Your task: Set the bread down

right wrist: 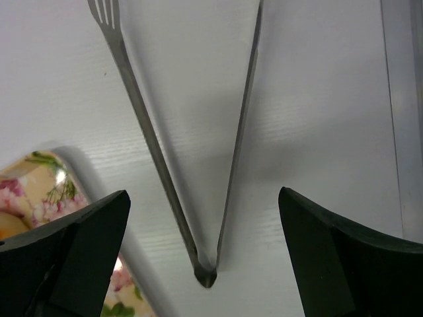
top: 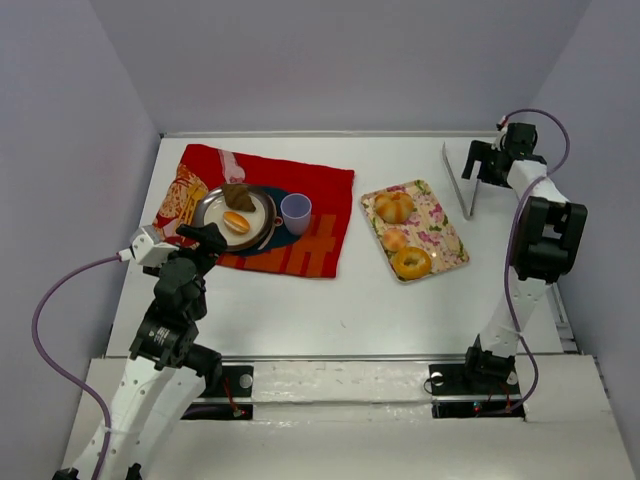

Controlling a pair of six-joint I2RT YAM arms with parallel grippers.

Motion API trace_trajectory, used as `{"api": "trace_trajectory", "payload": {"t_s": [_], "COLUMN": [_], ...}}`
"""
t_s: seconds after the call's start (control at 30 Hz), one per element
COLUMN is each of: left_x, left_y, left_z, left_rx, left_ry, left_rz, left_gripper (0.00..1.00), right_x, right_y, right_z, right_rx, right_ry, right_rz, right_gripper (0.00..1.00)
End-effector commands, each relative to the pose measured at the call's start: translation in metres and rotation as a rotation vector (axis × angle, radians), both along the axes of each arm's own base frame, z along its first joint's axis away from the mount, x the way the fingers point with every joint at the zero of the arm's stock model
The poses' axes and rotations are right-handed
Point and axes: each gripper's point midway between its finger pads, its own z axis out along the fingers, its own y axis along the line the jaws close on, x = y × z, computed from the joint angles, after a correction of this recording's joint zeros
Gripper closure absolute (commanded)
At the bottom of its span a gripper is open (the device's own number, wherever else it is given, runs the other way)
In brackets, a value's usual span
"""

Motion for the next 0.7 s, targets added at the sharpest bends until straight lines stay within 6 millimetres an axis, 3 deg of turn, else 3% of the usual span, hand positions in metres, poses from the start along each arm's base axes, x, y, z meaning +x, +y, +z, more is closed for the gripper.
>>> {"api": "trace_trajectory", "payload": {"t_s": [0.0, 0.07, 0.1, 0.13, 0.17, 0.2, 0.3, 0.33, 0.37, 0.47, 0.57, 0.67], "left_x": [0.004, 0.003, 0.003, 0.003, 0.003, 0.004, 0.005, 0.006, 0.006, 0.008, 0.009, 0.010], "left_y": [0.004, 0.004, 0.004, 0.004, 0.004, 0.004, 0.004, 0.002, 0.002, 0.002, 0.001, 0.000], "left_z": [0.009, 0.008, 0.009, 0.008, 0.007, 0.006, 0.005, 0.004, 0.005, 0.001, 0.001, 0.000], "left_rx": [0.001, 0.003, 0.001, 0.001, -0.002, 0.000, -0.001, 0.001, 0.003, 0.006, 0.006, 0.008], "left_ry": [-0.034, -0.031, -0.034, -0.031, -0.032, -0.028, -0.027, -0.021, -0.021, -0.001, 0.000, 0.004], "left_rz": [0.030, 0.030, 0.030, 0.030, 0.030, 0.030, 0.032, 0.027, 0.029, 0.032, 0.030, 0.025], "left_gripper": [0.01, 0.01, 0.01, 0.01, 0.01, 0.01, 0.01, 0.01, 0.01, 0.01, 0.01, 0.01], "right_x": [-0.023, -0.039, -0.055, -0.070, -0.077, -0.102, -0.133, -0.151, -0.164, -0.196, -0.219, -0.233], "right_y": [0.002, 0.007, 0.010, 0.015, 0.017, 0.023, 0.032, 0.038, 0.043, 0.063, 0.074, 0.070], "right_z": [0.104, 0.120, 0.108, 0.133, 0.139, 0.136, 0.134, 0.107, 0.124, 0.110, 0.100, 0.103], "right_rx": [-0.009, 0.038, 0.060, 0.090, 0.100, 0.135, 0.195, 0.252, 0.276, 0.342, 0.330, 0.307], "right_ry": [-0.185, -0.215, -0.189, -0.251, -0.289, -0.304, -0.365, -0.324, -0.396, -0.429, -0.440, -0.468], "right_rz": [-0.082, -0.146, -0.172, -0.206, -0.222, -0.262, -0.311, -0.366, -0.368, -0.332, -0.271, -0.304], "right_gripper": [0.00, 0.00, 0.00, 0.00, 0.00, 0.00, 0.00, 0.00, 0.00, 0.00, 0.00, 0.00]}}
